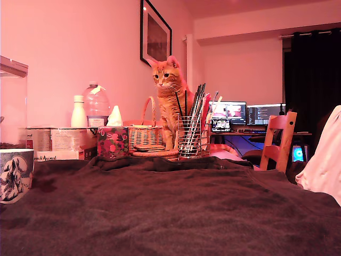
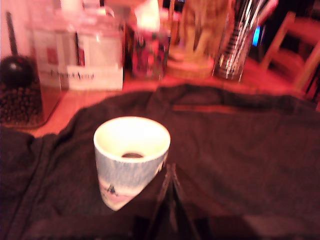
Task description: Pick up the coffee capsules on the table and drop them inside the coffee cup
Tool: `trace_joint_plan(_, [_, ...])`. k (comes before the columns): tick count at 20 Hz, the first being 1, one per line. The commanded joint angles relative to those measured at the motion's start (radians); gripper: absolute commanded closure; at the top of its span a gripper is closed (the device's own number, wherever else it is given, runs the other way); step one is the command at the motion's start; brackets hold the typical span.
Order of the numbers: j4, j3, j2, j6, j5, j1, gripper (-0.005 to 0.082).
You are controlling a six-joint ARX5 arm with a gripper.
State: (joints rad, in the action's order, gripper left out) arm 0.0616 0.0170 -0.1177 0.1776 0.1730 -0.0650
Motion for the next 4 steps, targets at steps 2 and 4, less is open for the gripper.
trace_joint_plan(2, [0.041, -0.023, 0.040, 0.014, -0.006, -0.003, 0.0793])
trace_joint_plan(4, [0.048, -0.023, 0.069, 0.014, -0.005, -0.003, 0.0793])
